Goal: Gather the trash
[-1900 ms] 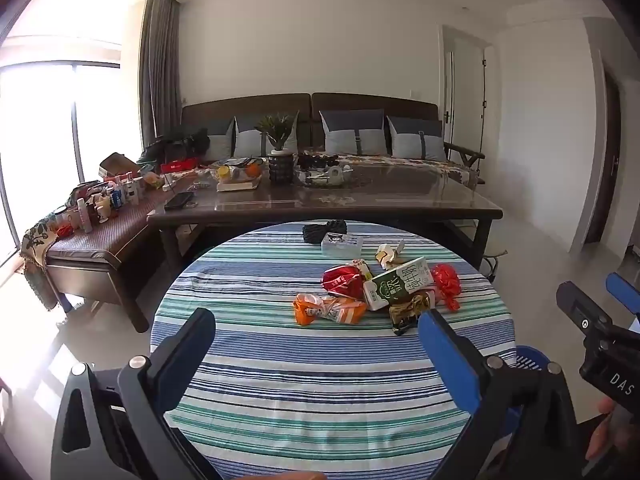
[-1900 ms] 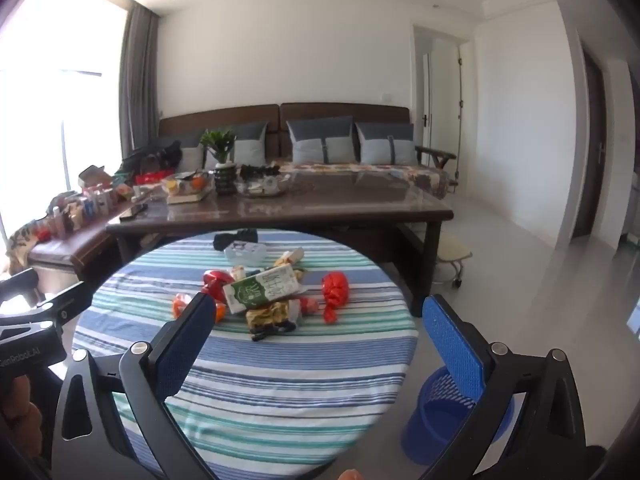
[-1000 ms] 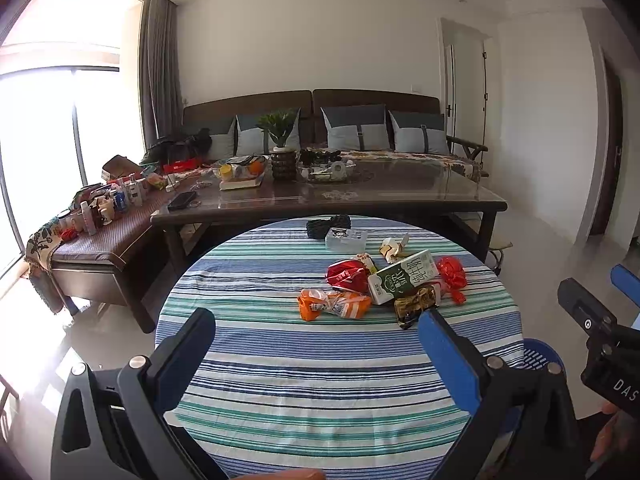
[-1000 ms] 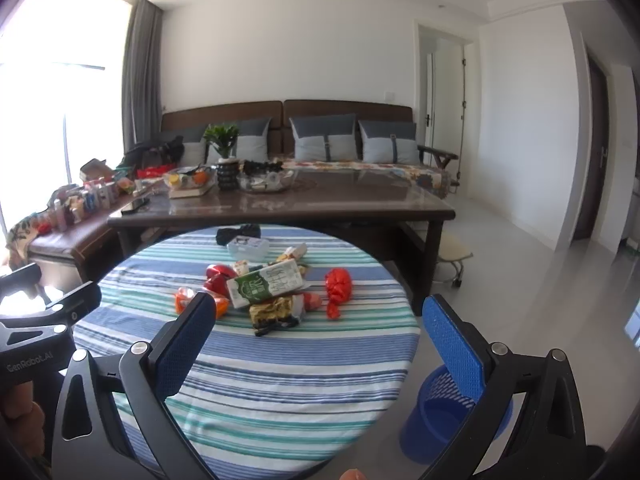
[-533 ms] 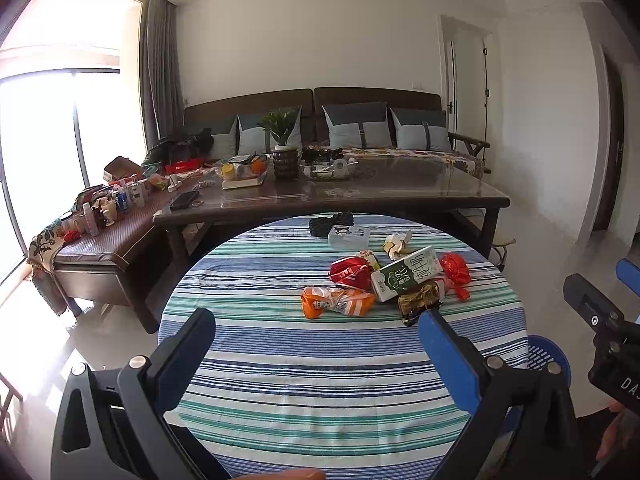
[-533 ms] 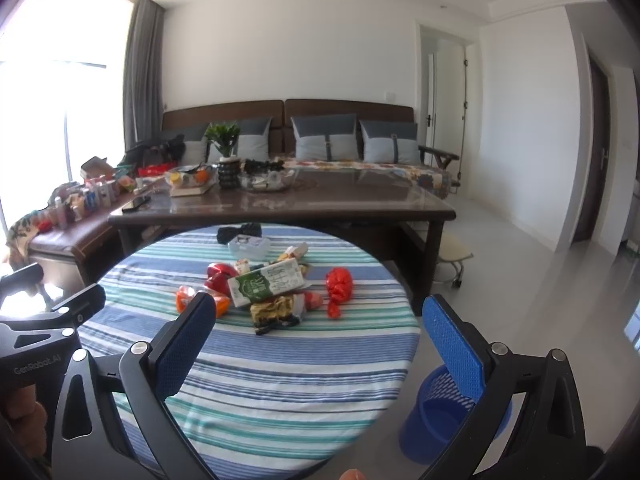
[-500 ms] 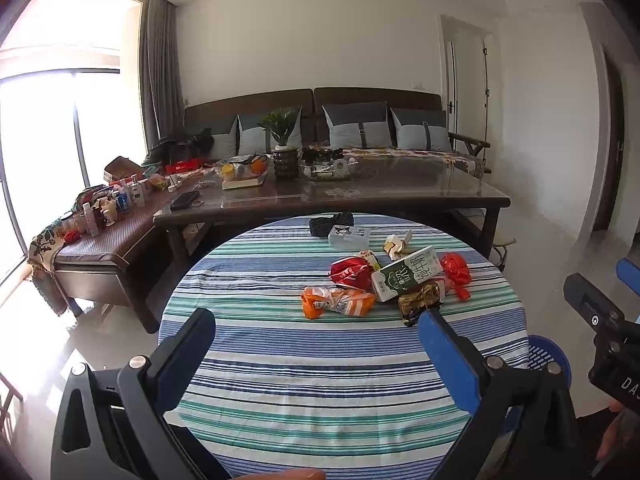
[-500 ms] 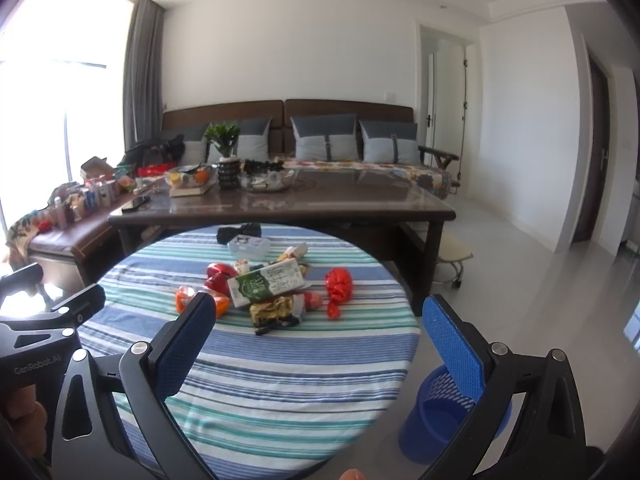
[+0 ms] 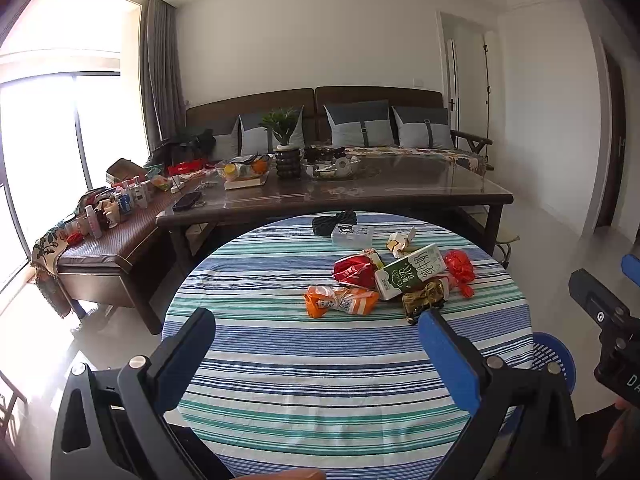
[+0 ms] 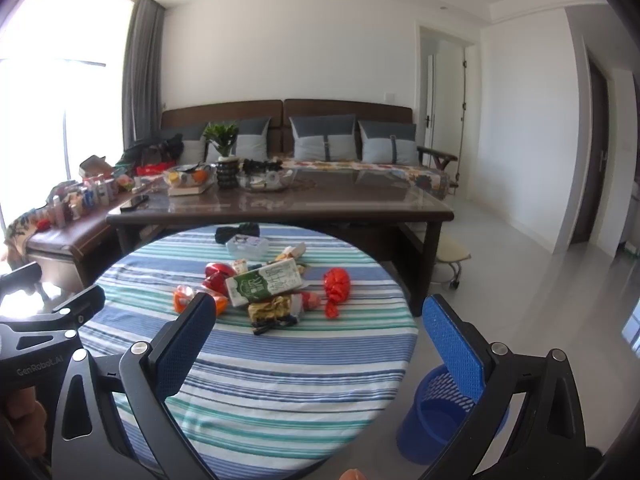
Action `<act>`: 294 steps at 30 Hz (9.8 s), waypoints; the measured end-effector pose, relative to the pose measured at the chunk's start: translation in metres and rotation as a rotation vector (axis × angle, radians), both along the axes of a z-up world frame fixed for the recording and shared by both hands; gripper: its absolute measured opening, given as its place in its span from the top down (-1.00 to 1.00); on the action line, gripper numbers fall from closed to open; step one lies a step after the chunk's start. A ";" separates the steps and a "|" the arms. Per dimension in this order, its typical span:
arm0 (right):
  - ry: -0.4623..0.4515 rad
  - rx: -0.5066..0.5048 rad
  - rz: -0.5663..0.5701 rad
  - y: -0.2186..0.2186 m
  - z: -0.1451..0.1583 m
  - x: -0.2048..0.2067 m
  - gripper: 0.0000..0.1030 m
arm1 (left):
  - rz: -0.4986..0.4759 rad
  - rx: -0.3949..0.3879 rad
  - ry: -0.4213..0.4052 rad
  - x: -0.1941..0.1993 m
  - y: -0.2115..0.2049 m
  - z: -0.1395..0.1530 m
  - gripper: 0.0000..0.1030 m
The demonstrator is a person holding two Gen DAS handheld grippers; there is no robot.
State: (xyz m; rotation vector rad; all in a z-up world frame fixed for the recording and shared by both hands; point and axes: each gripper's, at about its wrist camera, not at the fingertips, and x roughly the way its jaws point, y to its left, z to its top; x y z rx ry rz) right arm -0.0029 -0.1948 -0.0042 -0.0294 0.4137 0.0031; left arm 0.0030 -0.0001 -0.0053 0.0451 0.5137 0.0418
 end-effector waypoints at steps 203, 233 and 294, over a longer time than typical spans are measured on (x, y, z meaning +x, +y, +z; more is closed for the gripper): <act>0.383 0.216 -0.316 -0.402 -0.116 0.118 -0.72 | -0.864 -0.180 0.397 0.120 -0.401 -0.165 -0.68; 0.274 -0.094 0.277 -0.041 -0.127 0.106 -0.92 | -0.186 -0.073 0.346 0.123 -0.027 -0.146 -0.68; 0.424 -0.084 0.345 0.009 -0.157 0.140 -0.92 | -0.268 -0.117 0.391 0.236 0.010 -0.155 -0.70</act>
